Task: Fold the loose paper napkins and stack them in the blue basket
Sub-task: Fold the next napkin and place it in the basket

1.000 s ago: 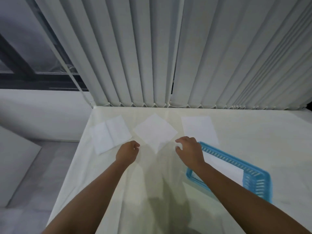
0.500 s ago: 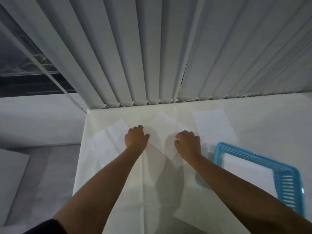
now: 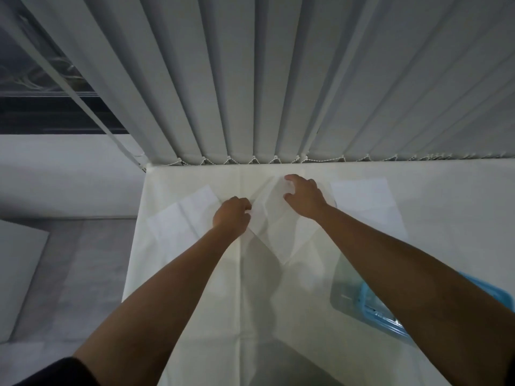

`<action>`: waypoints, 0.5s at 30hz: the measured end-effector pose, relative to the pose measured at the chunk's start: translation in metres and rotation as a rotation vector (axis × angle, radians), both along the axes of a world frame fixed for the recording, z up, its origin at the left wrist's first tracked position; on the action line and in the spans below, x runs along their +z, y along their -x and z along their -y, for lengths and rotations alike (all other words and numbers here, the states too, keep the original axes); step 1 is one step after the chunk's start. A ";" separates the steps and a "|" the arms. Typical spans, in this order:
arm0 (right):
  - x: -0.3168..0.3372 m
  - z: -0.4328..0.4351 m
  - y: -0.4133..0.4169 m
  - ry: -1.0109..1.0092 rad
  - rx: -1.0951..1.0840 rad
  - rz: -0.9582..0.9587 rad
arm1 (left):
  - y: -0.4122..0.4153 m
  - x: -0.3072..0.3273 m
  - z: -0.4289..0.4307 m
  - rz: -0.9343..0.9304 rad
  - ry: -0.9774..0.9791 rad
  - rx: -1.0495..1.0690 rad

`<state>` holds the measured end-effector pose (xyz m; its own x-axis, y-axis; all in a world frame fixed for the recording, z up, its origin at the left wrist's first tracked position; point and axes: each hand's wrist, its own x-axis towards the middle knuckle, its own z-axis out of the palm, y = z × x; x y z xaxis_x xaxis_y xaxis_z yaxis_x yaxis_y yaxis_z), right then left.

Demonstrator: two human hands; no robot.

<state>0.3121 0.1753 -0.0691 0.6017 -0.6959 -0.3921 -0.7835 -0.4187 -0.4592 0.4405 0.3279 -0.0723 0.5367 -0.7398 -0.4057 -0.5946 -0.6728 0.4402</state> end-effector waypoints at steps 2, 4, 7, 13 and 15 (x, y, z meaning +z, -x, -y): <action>0.000 0.006 -0.007 -0.102 -0.029 0.003 | -0.004 0.004 0.000 0.040 0.034 -0.025; 0.001 0.011 -0.012 -0.168 -0.076 0.019 | -0.006 0.010 0.001 0.077 0.069 -0.056; 0.010 0.016 -0.015 -0.247 -0.131 0.126 | -0.008 0.015 0.002 0.110 0.105 -0.058; 0.029 0.019 -0.008 0.068 -0.002 0.171 | -0.007 0.024 0.005 0.128 0.158 0.005; 0.033 0.018 0.002 0.220 0.111 0.122 | -0.002 0.028 0.003 0.126 0.191 0.022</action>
